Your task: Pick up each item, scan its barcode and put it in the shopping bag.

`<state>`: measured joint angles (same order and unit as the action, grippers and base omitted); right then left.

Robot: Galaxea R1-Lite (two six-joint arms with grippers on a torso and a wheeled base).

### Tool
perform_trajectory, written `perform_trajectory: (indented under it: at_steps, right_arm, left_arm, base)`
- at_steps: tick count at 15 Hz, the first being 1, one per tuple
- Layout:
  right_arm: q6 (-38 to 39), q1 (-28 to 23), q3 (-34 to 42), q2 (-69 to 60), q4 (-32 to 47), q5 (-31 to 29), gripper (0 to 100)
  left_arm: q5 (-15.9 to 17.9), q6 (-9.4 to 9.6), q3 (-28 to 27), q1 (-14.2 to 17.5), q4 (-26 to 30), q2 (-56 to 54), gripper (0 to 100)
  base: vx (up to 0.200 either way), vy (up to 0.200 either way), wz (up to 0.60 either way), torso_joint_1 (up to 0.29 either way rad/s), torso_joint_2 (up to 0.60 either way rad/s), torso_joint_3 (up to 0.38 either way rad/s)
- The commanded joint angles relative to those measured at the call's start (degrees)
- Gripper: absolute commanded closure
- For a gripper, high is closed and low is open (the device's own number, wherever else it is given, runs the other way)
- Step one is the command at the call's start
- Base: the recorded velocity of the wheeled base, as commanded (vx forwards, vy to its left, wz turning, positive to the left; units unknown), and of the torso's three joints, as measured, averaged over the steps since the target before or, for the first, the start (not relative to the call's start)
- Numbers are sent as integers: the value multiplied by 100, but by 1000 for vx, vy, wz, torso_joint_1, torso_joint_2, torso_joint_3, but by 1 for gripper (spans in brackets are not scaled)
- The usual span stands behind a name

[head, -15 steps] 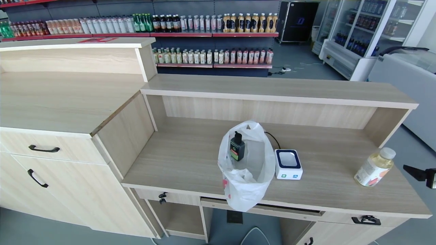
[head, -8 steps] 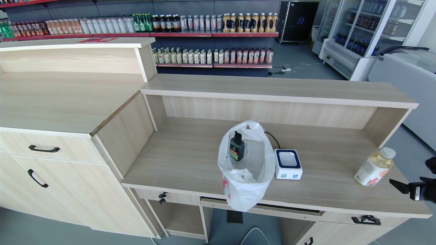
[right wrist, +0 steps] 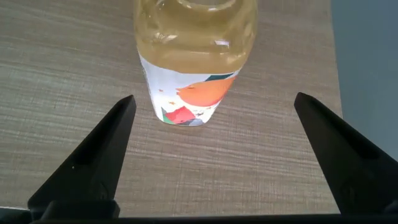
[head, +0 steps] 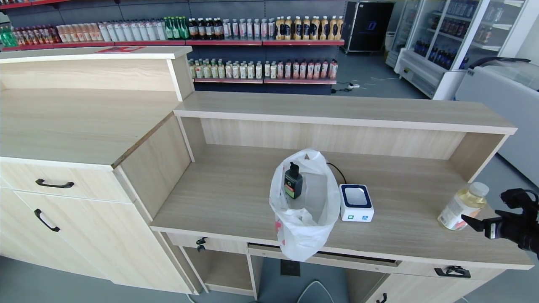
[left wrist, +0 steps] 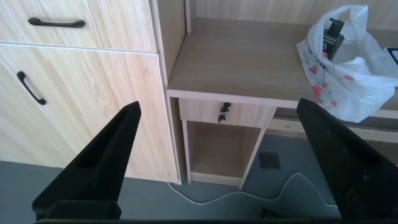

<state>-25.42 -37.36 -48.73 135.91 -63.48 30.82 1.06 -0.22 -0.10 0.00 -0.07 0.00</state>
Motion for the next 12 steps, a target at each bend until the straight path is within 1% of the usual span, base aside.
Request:
perform_trajectory:
  at_steps: [1, 8, 12]
  right_arm:
    - [10, 212, -243, 278, -60, -6, 0]
    - [2, 766, -603, 673, -165, -14, 0]
    - [2, 941, -963, 814, -191, -67, 0]
  left_arm:
    - [-1, -4, 1, 0, -1, 0, 0]
    - [-1, -4, 1, 0, -1, 0, 0]
    - [-1, -4, 1, 0, -1, 0, 0]
  base:
    - [0, 0, 0, 0, 0, 0]
    - [0, 0, 0, 0, 0, 0]
    - [0, 0, 0, 0, 0, 0]
